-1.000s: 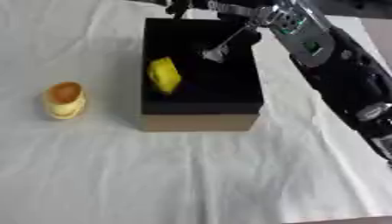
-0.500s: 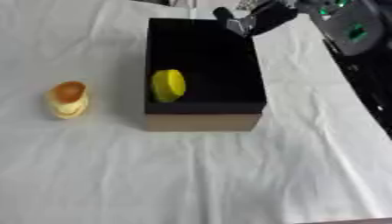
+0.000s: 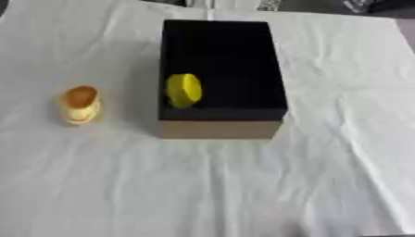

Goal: Pick up objects on the table and place them in the box.

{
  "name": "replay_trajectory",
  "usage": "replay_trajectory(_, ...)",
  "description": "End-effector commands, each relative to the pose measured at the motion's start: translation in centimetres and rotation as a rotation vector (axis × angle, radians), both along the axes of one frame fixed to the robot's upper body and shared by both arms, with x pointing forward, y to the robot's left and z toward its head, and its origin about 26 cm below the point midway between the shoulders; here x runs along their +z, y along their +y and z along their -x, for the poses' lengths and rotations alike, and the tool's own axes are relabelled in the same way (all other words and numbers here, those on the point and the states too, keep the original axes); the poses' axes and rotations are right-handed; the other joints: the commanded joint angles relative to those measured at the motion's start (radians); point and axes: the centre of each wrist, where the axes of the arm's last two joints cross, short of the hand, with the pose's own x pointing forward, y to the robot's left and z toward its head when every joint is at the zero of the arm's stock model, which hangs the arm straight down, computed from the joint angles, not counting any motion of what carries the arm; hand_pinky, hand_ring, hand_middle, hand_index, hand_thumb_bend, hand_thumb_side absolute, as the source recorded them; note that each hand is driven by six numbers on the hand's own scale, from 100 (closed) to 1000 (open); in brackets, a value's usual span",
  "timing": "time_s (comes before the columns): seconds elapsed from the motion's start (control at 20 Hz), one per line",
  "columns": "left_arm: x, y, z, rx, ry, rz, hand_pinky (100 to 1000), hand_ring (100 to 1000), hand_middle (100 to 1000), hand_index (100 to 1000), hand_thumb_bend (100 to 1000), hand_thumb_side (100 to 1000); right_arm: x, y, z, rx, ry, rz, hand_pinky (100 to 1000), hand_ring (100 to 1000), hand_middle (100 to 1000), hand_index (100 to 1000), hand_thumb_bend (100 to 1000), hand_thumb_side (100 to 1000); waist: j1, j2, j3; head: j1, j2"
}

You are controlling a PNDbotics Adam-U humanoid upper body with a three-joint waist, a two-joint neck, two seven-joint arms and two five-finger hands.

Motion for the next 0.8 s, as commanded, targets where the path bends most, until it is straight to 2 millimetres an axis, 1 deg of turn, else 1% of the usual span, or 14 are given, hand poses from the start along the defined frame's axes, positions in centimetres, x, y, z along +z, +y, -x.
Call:
replay_trajectory(0.05, 2.0, 1.3, 0.4, 0.109, 0.038, -0.138, 860, 883, 782, 907, 112, 551, 1.1, -0.8, 2.4, 0.021, -0.089, -0.066, 924, 900, 556, 831, 100, 100, 0.014, -0.026, -0.019, 0.026, -0.003)
replay_trajectory(0.1, 2.3, 1.8, 0.1, 0.154, 0.067, -0.195, 862, 886, 786, 912, 108, 542, 0.6, -1.4, 2.5, 0.022, -0.097, -0.096, 926, 900, 557, 830, 100, 100, 0.018, -0.026, -0.028, 0.032, -0.001)
replay_trajectory(0.2, 2.8, 3.1, -0.8, 0.27, 0.15, -0.376, 864, 890, 793, 913, 124, 512, -0.6, -2.6, 2.7, 0.015, -0.113, -0.158, 923, 896, 558, 828, 100, 100, 0.03, -0.029, -0.052, 0.045, 0.004)
replay_trajectory(0.3, 3.2, 4.1, -1.6, 0.377, 0.221, -0.594, 868, 891, 800, 914, 174, 478, -1.8, -3.7, 2.9, 0.0, -0.134, -0.198, 919, 892, 559, 827, 100, 100, 0.041, -0.031, -0.075, 0.06, 0.007)
replay_trajectory(0.4, 3.5, 5.0, -2.3, 0.452, 0.28, -0.805, 879, 901, 816, 921, 202, 497, -3.1, -4.6, 3.1, -0.022, -0.154, -0.216, 915, 889, 559, 825, 100, 100, 0.05, -0.034, -0.092, 0.069, 0.008)
replay_trajectory(0.5, 3.7, 5.7, -3.1, 0.495, 0.333, -0.971, 886, 907, 828, 923, 250, 470, -4.2, -5.2, 3.2, -0.041, -0.176, -0.22, 912, 887, 561, 825, 100, 100, 0.057, -0.037, -0.105, 0.074, 0.009)
replay_trajectory(0.55, 3.9, 6.0, -3.4, 0.509, 0.355, -1.035, 897, 916, 842, 930, 308, 453, -4.6, -5.4, 3.3, -0.048, -0.189, -0.221, 908, 885, 563, 825, 100, 100, 0.061, -0.038, -0.111, 0.077, 0.01)
replay_trajectory(0.6, 4.0, 6.3, -3.8, 0.518, 0.373, -1.087, 903, 921, 850, 933, 346, 438, -4.9, -5.6, 3.4, -0.054, -0.202, -0.221, 906, 884, 565, 825, 100, 100, 0.063, -0.04, -0.115, 0.08, 0.011)
replay_trajectory(0.65, 4.1, 6.5, -4.2, 0.524, 0.391, -1.138, 907, 923, 854, 937, 393, 386, -5.2, -5.8, 3.4, -0.059, -0.215, -0.223, 905, 883, 566, 825, 100, 100, 0.066, -0.041, -0.12, 0.083, 0.013)
replay_trajectory(0.7, 4.2, 6.7, -4.6, 0.528, 0.408, -1.182, 906, 923, 855, 938, 404, 377, -5.5, -5.9, 3.5, -0.064, -0.226, -0.225, 904, 883, 567, 825, 100, 100, 0.068, -0.042, -0.123, 0.086, 0.014)
replay_trajectory(0.75, 4.1, 6.9, -5.1, 0.534, 0.431, -1.229, 914, 926, 859, 940, 477, 331, -5.8, -6.0, 3.5, -0.07, -0.234, -0.227, 904, 883, 566, 825, 100, 100, 0.07, -0.043, -0.127, 0.09, 0.015)
replay_trajectory(0.8, 4.0, 7.1, -5.4, 0.539, 0.451, -1.264, 915, 926, 859, 940, 485, 327, -6.0, -6.1, 3.5, -0.075, -0.239, -0.228, 904, 883, 566, 825, 100, 100, 0.071, -0.044, -0.129, 0.092, 0.015)
